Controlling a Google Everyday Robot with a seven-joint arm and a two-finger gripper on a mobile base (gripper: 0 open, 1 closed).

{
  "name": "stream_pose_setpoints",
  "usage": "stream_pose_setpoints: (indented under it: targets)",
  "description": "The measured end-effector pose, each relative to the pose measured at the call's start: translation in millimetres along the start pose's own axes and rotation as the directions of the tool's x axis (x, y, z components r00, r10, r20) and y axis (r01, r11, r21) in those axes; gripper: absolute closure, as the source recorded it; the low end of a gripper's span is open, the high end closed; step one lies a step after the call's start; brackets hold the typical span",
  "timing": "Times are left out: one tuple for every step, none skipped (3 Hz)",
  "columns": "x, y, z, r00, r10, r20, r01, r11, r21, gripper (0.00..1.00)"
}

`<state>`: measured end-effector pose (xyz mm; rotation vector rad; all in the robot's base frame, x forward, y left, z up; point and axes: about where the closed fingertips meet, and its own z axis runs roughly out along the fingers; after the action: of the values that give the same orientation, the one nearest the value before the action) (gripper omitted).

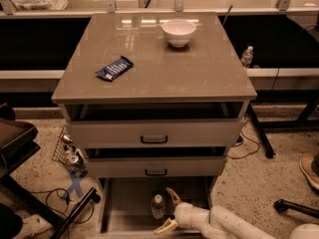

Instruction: Pick blue plastic bottle from bottom drawer and place on counter

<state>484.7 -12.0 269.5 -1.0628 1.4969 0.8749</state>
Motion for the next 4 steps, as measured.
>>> stream_pose_setpoints:
  targets:
    - [6.8,6.7,24.6,1.0,0.023,0.017,-0.023,0.9993,-0.03,0.0]
    - [15.6,3.6,47.2,0.999,0.038,0.019,-0.037,0.998,-0.051,0.0]
    - [25.9,-9.4,61.8,0.999,0.041,0.018,-0.039,0.9974,-0.059,0.13]
    - [25.7,-14.5,62.6,0.999,0.035,0.018,-0.034,0.998,-0.053,0.37]
